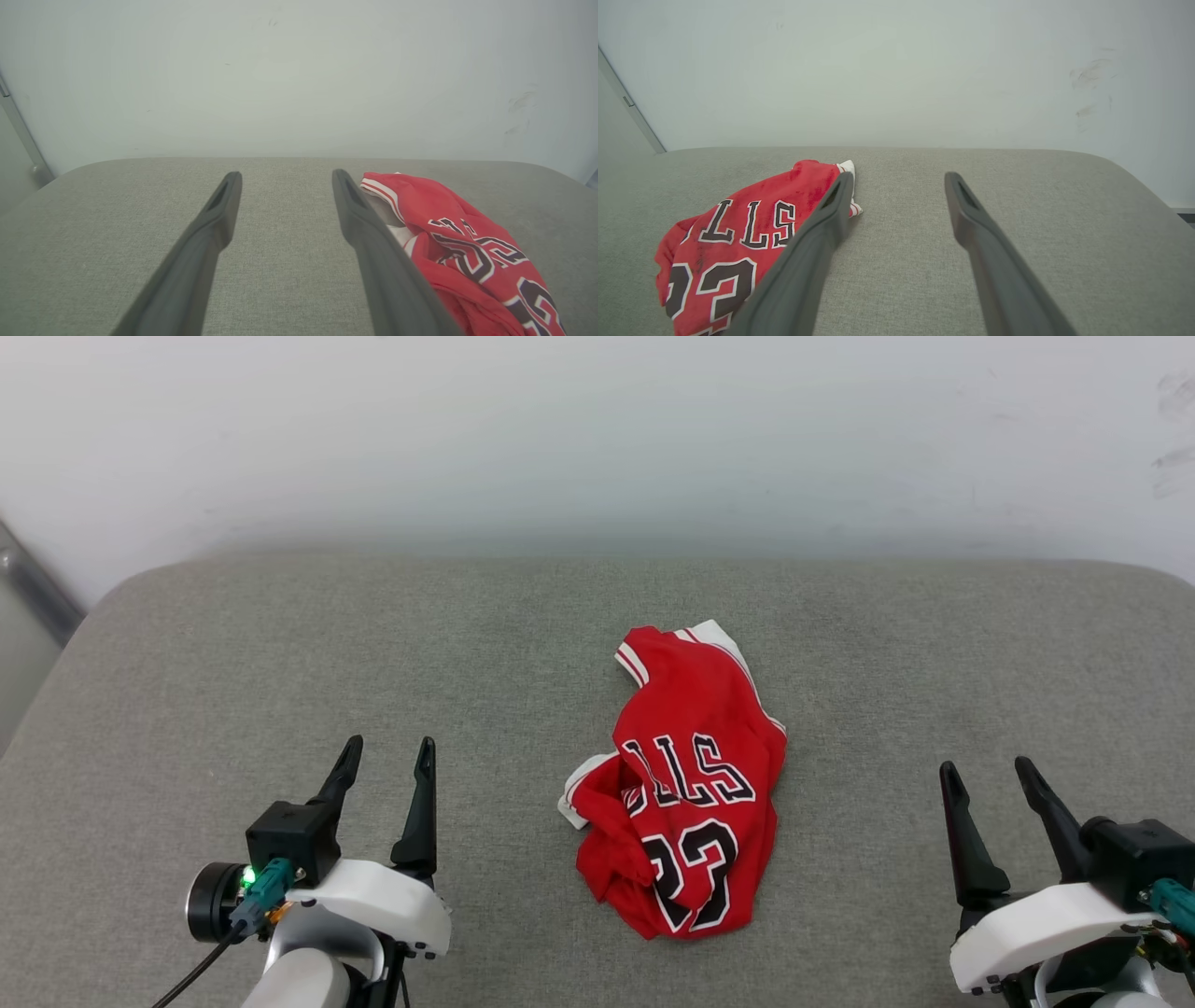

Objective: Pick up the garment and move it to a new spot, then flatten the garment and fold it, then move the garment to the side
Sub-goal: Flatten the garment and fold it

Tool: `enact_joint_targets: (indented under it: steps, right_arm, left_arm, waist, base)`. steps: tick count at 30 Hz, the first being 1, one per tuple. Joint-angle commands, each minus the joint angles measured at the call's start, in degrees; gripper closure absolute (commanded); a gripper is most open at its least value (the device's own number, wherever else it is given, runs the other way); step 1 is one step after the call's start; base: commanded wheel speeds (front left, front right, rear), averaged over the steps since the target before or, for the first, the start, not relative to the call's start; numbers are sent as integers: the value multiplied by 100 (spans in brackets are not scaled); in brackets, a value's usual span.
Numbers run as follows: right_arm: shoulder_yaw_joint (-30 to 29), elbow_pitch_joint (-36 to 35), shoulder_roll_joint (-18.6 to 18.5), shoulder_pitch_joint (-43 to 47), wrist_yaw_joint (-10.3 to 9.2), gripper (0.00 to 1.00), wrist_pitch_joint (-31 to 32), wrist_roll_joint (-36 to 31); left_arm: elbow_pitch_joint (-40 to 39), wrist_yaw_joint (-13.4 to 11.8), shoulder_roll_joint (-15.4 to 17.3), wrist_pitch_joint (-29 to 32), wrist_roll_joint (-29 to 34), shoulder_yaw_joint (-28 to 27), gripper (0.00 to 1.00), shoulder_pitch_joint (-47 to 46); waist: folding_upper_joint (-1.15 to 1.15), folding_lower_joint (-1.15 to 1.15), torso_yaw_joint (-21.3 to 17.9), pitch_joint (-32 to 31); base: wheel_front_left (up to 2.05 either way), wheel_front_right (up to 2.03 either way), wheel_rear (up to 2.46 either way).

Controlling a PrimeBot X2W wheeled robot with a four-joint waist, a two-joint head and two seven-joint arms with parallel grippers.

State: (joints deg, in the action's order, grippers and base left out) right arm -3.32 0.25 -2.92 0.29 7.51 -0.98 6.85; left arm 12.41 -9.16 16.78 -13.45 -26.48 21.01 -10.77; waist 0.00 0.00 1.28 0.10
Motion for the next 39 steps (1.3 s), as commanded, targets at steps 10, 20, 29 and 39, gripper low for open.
enact_joint_targets:
  steps: [10,20,29,39]
  right_arm:
    - [-521,1044,8,-1076,-3,0,823,484]
    - [-328,2611,-239,-2834,-3,0,2994,503]
    - [44,3827,-695,-3640,-4,0,4123,485]
    - [404,4471,-701,-3837,-7,100,3842,655]
  left_arm:
    - [-370,-24,-116,-96,87,36,0,-221]
    - [-431,202,-427,-165,278,237,0,-639]
    - [-341,419,-800,-185,461,211,0,-833]
    - [-202,602,-986,-181,665,-90,0,-664]
  waist:
    - [0,0,318,471]
    - [0,0,1026,1121]
    - [0,0,1465,1501]
    - [0,0,1368,1417]
  base:
    - [0,0,0]
    - [0,0,0]
    - [0,0,0]
    - [0,0,0]
